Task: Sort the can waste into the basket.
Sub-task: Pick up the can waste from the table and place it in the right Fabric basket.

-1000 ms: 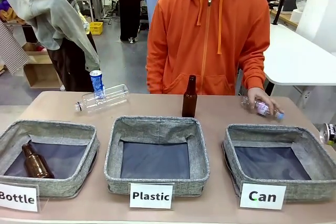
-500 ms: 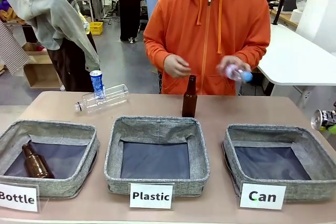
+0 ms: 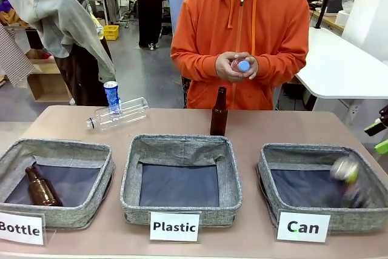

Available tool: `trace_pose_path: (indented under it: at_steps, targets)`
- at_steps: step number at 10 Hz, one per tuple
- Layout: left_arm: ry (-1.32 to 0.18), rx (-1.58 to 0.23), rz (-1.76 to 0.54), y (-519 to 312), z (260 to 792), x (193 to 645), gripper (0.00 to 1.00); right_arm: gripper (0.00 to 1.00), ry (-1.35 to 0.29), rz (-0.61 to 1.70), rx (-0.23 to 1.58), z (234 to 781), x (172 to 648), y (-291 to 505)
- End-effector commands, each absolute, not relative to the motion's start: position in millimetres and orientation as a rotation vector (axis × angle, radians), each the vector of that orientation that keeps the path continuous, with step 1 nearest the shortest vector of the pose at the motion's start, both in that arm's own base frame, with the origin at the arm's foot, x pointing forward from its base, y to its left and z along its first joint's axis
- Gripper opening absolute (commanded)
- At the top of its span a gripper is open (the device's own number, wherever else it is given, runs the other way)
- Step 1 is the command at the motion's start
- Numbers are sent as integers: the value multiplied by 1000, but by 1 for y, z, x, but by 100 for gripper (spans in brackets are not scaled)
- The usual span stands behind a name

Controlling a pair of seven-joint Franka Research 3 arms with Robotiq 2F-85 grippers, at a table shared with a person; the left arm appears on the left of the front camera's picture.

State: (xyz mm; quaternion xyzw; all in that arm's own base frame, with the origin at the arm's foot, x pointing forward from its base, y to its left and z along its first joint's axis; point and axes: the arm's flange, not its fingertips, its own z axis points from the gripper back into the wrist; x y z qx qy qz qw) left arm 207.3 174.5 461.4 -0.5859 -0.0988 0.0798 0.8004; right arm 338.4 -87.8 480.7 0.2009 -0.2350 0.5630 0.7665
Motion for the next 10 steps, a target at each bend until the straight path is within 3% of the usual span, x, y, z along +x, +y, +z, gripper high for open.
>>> trace_pose_path:
  at_steps: [1, 4, 5, 6, 7, 10]
  targets:
    - [-206, -1262, 177, 175, 463, 205, 100, 100, -552, 1233, 469, 484, 345, -93]
    - [-206, -1262, 177, 175, 463, 205, 100, 100, -552, 1124, 504, 485, 352, -95]
    - [-206, -1262, 177, 175, 463, 205, 100, 100, -544, 939, 578, 489, 358, -97]
    - [-206, -1262, 177, 175, 463, 205, 100, 100, -408, 513, 775, 505, 366, -99]
    - [-206, -1262, 177, 175, 463, 205, 100, 100, -93, -13, 995, 520, 378, -98]
    - [-206, -1262, 177, 175, 463, 205, 100, 100, 139, -158, 1354, 507, 404, -117]
